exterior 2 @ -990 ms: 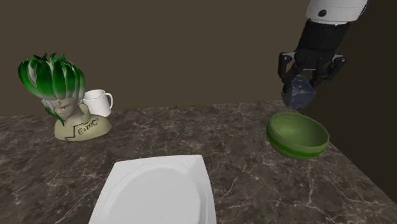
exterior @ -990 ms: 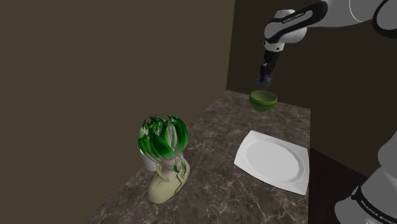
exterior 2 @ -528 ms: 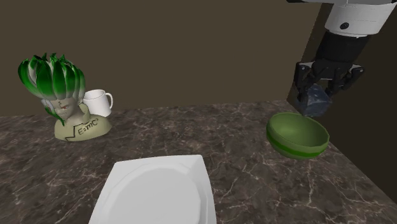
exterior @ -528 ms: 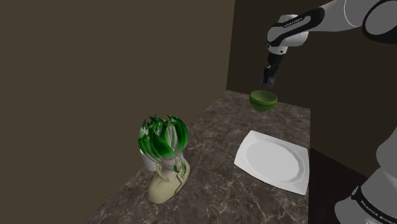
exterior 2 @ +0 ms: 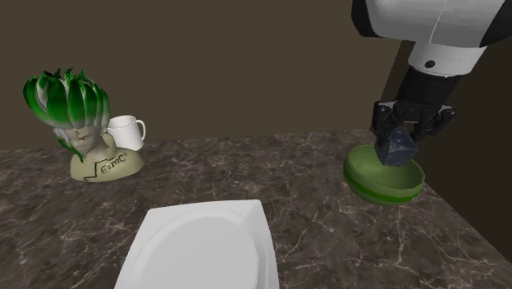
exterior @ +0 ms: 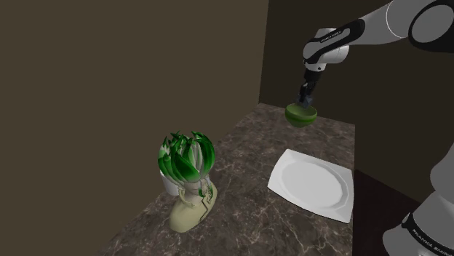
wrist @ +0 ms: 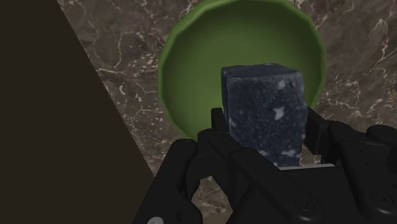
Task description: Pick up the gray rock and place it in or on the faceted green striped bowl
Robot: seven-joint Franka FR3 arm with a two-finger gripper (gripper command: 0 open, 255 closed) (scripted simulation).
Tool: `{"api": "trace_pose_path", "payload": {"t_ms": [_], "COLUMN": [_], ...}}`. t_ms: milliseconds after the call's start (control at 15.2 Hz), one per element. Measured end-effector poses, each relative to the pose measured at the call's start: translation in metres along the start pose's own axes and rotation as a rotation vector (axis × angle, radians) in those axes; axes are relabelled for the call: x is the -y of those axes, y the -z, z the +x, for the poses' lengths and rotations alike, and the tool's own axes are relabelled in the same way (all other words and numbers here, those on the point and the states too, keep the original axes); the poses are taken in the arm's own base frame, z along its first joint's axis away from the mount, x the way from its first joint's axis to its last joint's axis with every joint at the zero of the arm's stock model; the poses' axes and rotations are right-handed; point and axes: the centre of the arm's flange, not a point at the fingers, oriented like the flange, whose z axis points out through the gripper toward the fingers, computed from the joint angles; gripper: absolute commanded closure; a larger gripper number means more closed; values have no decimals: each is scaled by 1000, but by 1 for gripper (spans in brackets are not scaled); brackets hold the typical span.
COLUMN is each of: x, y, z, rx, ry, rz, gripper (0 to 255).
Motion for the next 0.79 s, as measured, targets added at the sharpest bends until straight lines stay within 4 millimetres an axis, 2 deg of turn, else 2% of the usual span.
{"api": "trace_pose_path", "payload": {"t_ms": [198,594,660,792], "x": [0,0,0,0], "y": [-16,-20,-20,-20], "z": [-1,-2,-2,-2], "rx": [0,0,0,-1], "ry": [0,0,0,0], "rz": [0,0,0,-1], "gripper": [255,255,0,0]}}
